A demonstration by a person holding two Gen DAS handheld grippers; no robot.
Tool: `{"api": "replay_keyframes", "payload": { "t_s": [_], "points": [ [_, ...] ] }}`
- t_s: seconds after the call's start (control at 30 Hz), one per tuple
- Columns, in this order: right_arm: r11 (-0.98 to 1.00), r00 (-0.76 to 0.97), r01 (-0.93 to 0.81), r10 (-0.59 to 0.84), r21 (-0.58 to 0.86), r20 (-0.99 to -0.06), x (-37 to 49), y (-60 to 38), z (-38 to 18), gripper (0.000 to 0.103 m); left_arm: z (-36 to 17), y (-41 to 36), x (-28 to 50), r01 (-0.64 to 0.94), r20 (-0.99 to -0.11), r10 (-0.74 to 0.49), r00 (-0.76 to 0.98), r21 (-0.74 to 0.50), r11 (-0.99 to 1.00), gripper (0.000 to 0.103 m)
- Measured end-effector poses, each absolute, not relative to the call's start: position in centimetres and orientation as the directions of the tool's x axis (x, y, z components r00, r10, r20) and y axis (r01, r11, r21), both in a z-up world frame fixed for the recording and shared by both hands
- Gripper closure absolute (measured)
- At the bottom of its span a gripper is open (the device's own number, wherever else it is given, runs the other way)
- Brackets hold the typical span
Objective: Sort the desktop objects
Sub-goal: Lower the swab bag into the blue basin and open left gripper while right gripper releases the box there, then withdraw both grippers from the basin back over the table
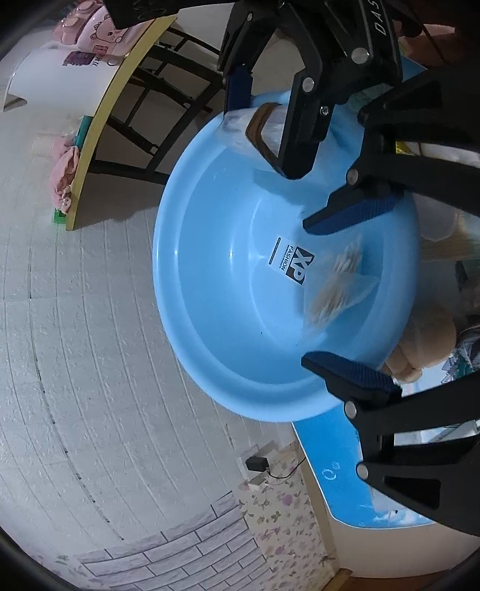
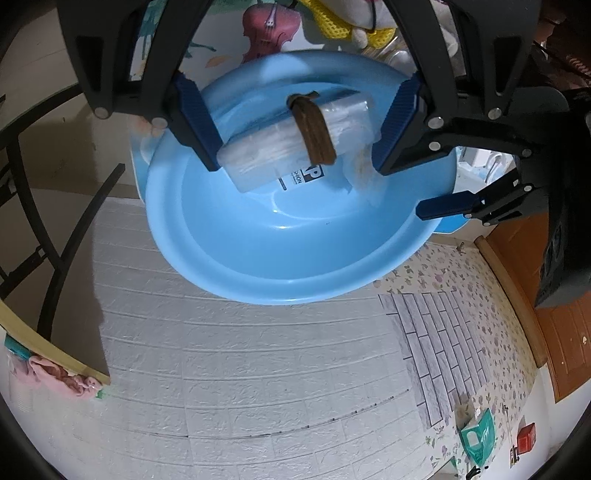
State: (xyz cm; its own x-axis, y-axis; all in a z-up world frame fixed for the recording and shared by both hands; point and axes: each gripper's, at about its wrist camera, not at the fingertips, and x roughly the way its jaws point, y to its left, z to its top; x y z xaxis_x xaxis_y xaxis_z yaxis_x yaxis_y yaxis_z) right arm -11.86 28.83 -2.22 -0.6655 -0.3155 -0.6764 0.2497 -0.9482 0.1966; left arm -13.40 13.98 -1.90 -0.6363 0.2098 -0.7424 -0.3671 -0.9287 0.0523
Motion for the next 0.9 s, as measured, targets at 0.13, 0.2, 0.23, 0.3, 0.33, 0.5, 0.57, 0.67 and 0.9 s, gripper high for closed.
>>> {"api": "replay_keyframes", "payload": {
  "t_s": [0.13,0.2,0.23,0.3,0.33,0.5,0.57,0.67,0.9],
  "points": [
    [-0.951,-0.682,0.24,-0.308,0.195,-0.663,-10.8,29.1,-1.3,0.02,-0.9,13.3,-12.7,-0.356,-0.727,0.229,-0.647,0.023,-0.934,0.019],
    [-0.955,-0.693,0.238,-0.295,0.177,-0.658,-10.1,29.2,-0.7,0.02,-0.5,13.0,-12.1,-0.35,-0.721,0.229,-0.654,0.02,-0.937,0.015],
    [-0.956,-0.698,0.237,-0.29,0.17,-0.655,-9.8,29.1,-0.5,0.02,-0.2,12.8,-11.7,-0.347,-0.716,0.229,-0.66,0.02,-0.938,0.014],
    [-0.96,-0.709,0.233,-0.278,0.156,-0.649,-9.1,28.8,0.0,0.02,0.2,12.5,-11.1,-0.34,-0.709,0.226,-0.669,0.022,-0.94,0.012],
    [-0.961,-0.711,0.232,-0.274,0.151,-0.648,-8.8,28.7,0.2,0.02,0.4,12.3,-10.7,-0.335,-0.705,0.223,-0.673,0.022,-0.942,0.011],
    [-0.968,-0.731,0.216,-0.249,0.132,-0.635,-7.1,28.1,1.0,0.017,1.1,10.8,-8.9,-0.306,-0.697,0.217,-0.684,0.004,-0.952,0.008],
    [-0.972,-0.744,0.199,-0.232,0.124,-0.626,-6.4,28.0,1.4,0.016,1.4,10.0,-8.0,-0.288,-0.694,0.216,-0.687,-0.013,-0.957,0.007],
    [-0.982,-0.777,0.155,-0.188,0.107,-0.6,-5.1,28.0,1.9,0.013,1.7,8.6,-6.7,-0.255,-0.687,0.203,-0.698,-0.026,-0.967,0.006],
    [-0.993,-0.853,0.117,-0.097,-0.007,-0.512,-2.1,26.0,3.1,0.0,2.0,5.9,-4.2,-0.214,-0.675,0.186,-0.714,-0.043,-0.976,0.0]
  ]
}}
